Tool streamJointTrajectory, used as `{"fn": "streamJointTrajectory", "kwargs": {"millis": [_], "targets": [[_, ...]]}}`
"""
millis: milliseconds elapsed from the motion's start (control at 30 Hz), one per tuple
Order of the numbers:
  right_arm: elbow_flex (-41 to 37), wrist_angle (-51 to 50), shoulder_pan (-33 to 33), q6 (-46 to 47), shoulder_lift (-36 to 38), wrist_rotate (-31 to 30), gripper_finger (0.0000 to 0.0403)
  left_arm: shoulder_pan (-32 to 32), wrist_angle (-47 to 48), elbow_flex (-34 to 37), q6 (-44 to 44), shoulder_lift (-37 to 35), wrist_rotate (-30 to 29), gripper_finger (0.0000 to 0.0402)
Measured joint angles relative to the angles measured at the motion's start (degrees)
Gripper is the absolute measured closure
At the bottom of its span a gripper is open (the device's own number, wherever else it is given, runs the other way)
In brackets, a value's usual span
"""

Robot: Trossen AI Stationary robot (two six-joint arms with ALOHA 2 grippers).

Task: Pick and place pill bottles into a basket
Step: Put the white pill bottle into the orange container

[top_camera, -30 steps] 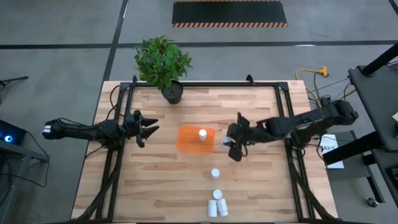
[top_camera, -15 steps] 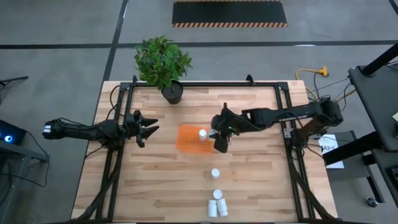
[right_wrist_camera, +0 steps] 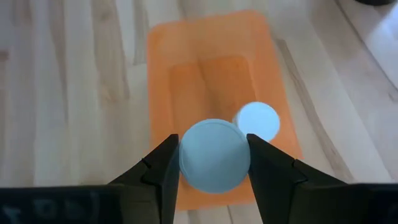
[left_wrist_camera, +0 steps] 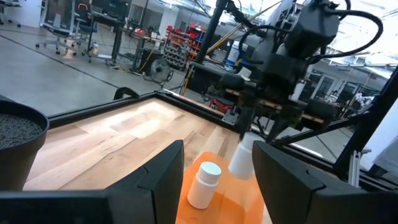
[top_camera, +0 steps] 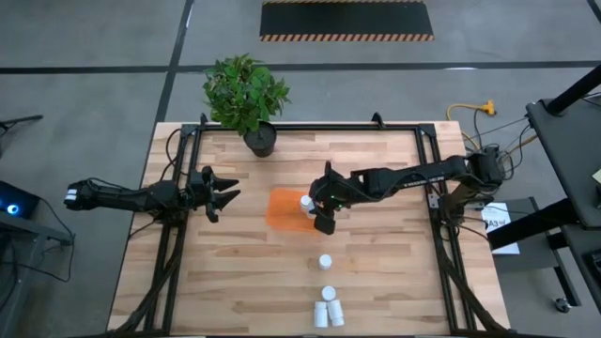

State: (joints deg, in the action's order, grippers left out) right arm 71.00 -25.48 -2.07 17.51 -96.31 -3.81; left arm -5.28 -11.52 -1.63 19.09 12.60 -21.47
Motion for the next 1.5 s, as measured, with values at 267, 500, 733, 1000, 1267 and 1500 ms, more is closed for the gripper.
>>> {"fn": "streamJointTrajectory", "kwargs": {"millis": [267, 500, 733, 1000, 1267, 1500], "targets": [[-1.2, 0.6, 0.0, -1.7, -1.8, -0.1, 0.0261, 0.0, 0.0, 0.0, 0.0, 0.0, 0.0, 0.0228], [-3.4, 2.5, 0.3, -1.9, -3.0, -0.2, 0.0261, 0.0, 0.0, 0.0, 0.0, 0.0, 0.0, 0.0228], [-6.0, 6.1, 0.6, -1.0, -3.1, -0.2, 0.0261, 0.0, 0.0, 0.0, 0.0, 0.0, 0.0, 0.0228], [-8.6, 8.6, 1.5, -0.8, -3.1, -0.2, 0.0260, 0.0, 0.0, 0.0, 0.0, 0.0, 0.0, 0.0228], [-9.2, 9.9, 2.7, -1.5, -3.1, -0.2, 0.0220, 0.0, 0.0, 0.0, 0.0, 0.0, 0.0, 0.0228], [-8.8, 9.8, 3.0, -2.5, -3.1, -0.2, 0.0214, 0.0, 0.0, 0.0, 0.0, 0.0, 0.0, 0.0228]]}}
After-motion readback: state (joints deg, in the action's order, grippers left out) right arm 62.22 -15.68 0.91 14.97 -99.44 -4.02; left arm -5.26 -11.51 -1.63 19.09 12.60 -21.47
